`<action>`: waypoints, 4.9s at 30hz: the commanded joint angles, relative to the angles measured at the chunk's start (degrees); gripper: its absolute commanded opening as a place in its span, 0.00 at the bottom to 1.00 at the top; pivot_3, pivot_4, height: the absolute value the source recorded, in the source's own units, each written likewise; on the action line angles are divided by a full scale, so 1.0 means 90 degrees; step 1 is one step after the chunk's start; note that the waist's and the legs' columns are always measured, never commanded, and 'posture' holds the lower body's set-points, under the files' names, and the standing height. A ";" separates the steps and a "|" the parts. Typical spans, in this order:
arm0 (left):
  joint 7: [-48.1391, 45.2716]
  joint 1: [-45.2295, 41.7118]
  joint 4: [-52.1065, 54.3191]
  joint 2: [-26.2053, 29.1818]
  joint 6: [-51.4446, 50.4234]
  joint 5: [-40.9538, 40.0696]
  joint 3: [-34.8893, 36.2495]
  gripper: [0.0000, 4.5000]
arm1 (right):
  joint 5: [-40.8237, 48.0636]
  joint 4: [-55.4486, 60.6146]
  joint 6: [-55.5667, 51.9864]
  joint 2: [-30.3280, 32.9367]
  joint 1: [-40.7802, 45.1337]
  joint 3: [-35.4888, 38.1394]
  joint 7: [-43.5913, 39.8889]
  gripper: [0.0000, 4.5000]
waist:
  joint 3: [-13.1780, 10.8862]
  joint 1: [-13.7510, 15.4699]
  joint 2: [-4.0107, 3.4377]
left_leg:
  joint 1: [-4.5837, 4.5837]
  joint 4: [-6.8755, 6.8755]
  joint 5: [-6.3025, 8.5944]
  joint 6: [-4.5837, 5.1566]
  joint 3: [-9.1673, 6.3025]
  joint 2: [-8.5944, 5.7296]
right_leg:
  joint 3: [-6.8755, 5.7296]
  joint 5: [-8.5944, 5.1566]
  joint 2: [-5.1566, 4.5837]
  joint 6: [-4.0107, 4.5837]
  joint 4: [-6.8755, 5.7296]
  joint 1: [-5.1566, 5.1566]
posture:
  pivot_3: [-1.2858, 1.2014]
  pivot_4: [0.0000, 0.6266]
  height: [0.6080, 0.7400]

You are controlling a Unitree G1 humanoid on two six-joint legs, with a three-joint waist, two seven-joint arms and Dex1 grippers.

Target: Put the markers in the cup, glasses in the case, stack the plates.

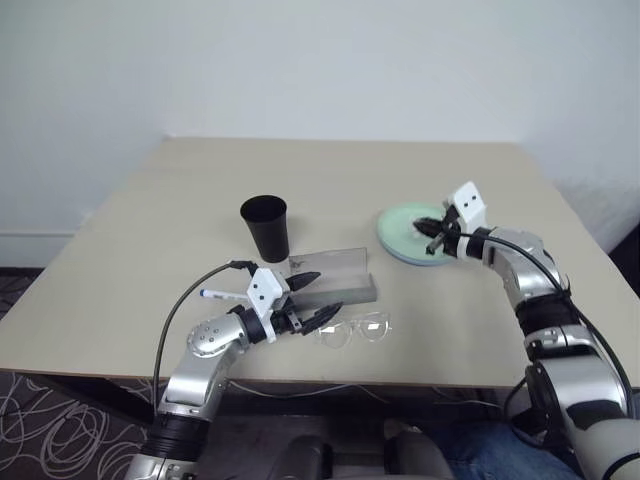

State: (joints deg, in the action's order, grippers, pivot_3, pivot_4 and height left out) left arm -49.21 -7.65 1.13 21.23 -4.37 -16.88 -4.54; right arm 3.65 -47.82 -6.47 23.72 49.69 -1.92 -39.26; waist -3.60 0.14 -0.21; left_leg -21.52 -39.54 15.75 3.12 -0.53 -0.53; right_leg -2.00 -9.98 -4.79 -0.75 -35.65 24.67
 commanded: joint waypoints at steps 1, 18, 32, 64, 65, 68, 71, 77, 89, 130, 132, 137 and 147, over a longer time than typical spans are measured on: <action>-0.0004 -0.0139 0.0171 -0.0010 0.0086 -0.0080 0.0038 0.87 | -0.0170 -0.0858 0.0393 -0.0064 0.0455 0.0141 0.0475 0.05 | 0.0000 0.0003 0.0000 | -0.0001 0.0001 0.0000 0.0000 -0.0001 -0.0003 | 0.0000 0.0000 0.0000 0.0000 0.0000 0.0000 | 0.52 0.00 0.86; -0.0420 -0.0869 0.0184 0.0464 -0.0823 -0.0353 0.0074 0.87 | 0.0213 -0.0389 0.1262 0.0187 -0.0341 0.0488 -0.0640 0.52 | 0.0001 -0.0018 0.0000 | 0.0000 0.0002 -0.0001 0.0003 -0.0003 -0.0003 | 0.0003 0.0000 0.0004 -0.0003 0.0000 -0.0005 | 0.52 0.00 0.86; -0.2111 -0.3503 -0.1138 0.1220 -0.2005 0.0335 -0.1234 0.87 | 0.1168 0.2291 0.0985 0.0125 -0.2578 0.0474 -0.2114 0.52 | 0.0000 -0.0087 0.0003 | 0.0008 -0.0007 -0.0001 0.0003 0.0001 -0.0025 | 0.0016 -0.0001 0.0014 -0.0005 -0.0004 -0.0010 | 0.52 0.00 0.86; -0.3554 -0.4791 -0.1731 0.0697 -0.2728 0.2199 -0.3260 0.87 | 0.1788 0.4882 -0.0218 -0.0455 -0.4268 0.0419 -0.1076 0.52 | -0.0008 -0.0091 0.0016 | 0.0001 -0.0012 0.0000 0.0004 -0.0001 0.0003 | 0.0026 -0.0002 0.0019 -0.0007 -0.0003 -0.0007 | 0.52 0.00 0.86; -0.3551 -0.4793 -0.1757 0.0680 -0.2713 0.2247 -0.3290 0.87 | 0.1853 0.4922 -0.0245 -0.0479 -0.4274 0.0467 -0.1040 0.52 | -0.0008 -0.0092 0.0016 | 0.0001 -0.0012 0.0000 0.0004 -0.0001 0.0003 | 0.0026 -0.0002 0.0019 -0.0007 -0.0003 -0.0007 | 0.52 0.00 0.86; -0.3505 -0.4787 -0.1858 0.0618 -0.2660 0.2367 -0.3362 0.87 | 0.1973 0.5034 -0.0291 -0.0486 -0.4301 0.0563 -0.0963 0.52 | -0.0008 -0.0090 0.0016 | 0.0001 -0.0014 0.0000 0.0004 0.0001 0.0002 | 0.0029 -0.0002 0.0018 -0.0007 -0.0003 -0.0007 | 0.52 0.00 0.86; -0.3474 -0.4765 -0.1886 0.0553 -0.2648 0.2422 -0.3405 0.87 | 0.2012 0.5064 -0.0272 -0.0454 -0.4348 0.0591 -0.0920 0.52 | -0.0008 -0.0090 0.0017 | 0.0001 -0.0015 0.0000 0.0005 0.0000 0.0003 | 0.0029 -0.0002 0.0018 -0.0008 -0.0003 -0.0007 | 0.52 0.00 0.86; -0.3415 -0.4731 -0.1983 0.0503 -0.2553 0.2563 -0.3464 0.62 | 0.1973 0.4924 -0.0117 -0.0461 -0.4401 0.0608 -0.0901 0.53 | -0.0008 -0.0088 0.0017 | 0.0000 -0.0015 0.0000 0.0005 0.0000 0.0002 | 0.0029 -0.0002 0.0018 -0.0008 -0.0003 -0.0007 | 0.52 0.00 0.86; -0.3535 -0.4700 -0.1966 0.0491 -0.2510 0.2511 -0.3367 0.32 | 0.1917 0.4625 0.0207 -0.0452 -0.4371 0.0646 -0.0873 0.53 | -0.0008 -0.0090 0.0017 | 0.0000 -0.0017 0.0000 0.0005 0.0001 0.0002 | 0.0030 -0.0002 0.0019 -0.0008 -0.0004 -0.0007 | 0.52 0.00 0.86; -0.3495 -0.4605 -0.1999 0.0470 -0.2085 0.2503 -0.3378 0.13 | 0.1940 0.4701 0.0147 -0.0416 -0.4392 0.0663 -0.0748 0.53 | -0.0007 -0.0090 0.0017 | 0.0000 -0.0028 -0.0001 0.0006 0.0005 -0.0004 | 0.0047 0.0002 0.0026 -0.0012 -0.0008 -0.0008 | 0.52 0.00 0.86; -0.3493 -0.4609 -0.2029 0.0474 -0.2046 0.2531 -0.3398 0.13 | 0.1937 0.4703 0.0152 -0.0419 -0.4407 0.0657 -0.0728 0.53 | -0.0007 -0.0090 0.0017 | 0.0000 -0.0030 -0.0001 0.0006 0.0009 -0.0003 | 0.0066 0.0002 0.0037 -0.0012 -0.0006 -0.0008 | 0.52 0.00 0.86; -0.3510 -0.4593 -0.2113 0.0511 -0.1882 0.2675 -0.3460 0.13 | 0.1934 0.4697 0.0173 -0.0425 -0.4423 0.0643 -0.0698 0.53 | -0.0007 -0.0092 0.0017 | -0.0001 -0.0045 -0.0001 0.0007 0.0008 0.0003 | 0.0143 0.0001 0.0091 -0.0011 -0.0008 -0.0012 | 0.52 0.00 0.86; -0.3546 -0.4583 -0.2239 0.0500 -0.1682 0.2874 -0.3551 0.01 | 0.1849 0.4514 0.0363 -0.0490 -0.4407 0.0609 -0.0694 0.53 | -0.0004 -0.0094 0.0017 | 0.0001 -0.0046 -0.0001 0.0007 0.0005 0.0004 | 0.0151 0.0001 0.0100 -0.0012 -0.0010 -0.0015 | 0.52 0.00 0.86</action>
State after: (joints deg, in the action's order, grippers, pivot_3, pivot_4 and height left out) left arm -80.74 -48.37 -18.67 25.47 -19.92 8.13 -36.36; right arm 20.17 -7.91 -4.65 19.29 8.90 2.99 -45.46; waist -3.63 -0.71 -0.05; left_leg -21.50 -39.96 15.74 3.19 -0.48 -0.49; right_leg -0.63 -9.97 -3.89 -0.85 -35.74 24.52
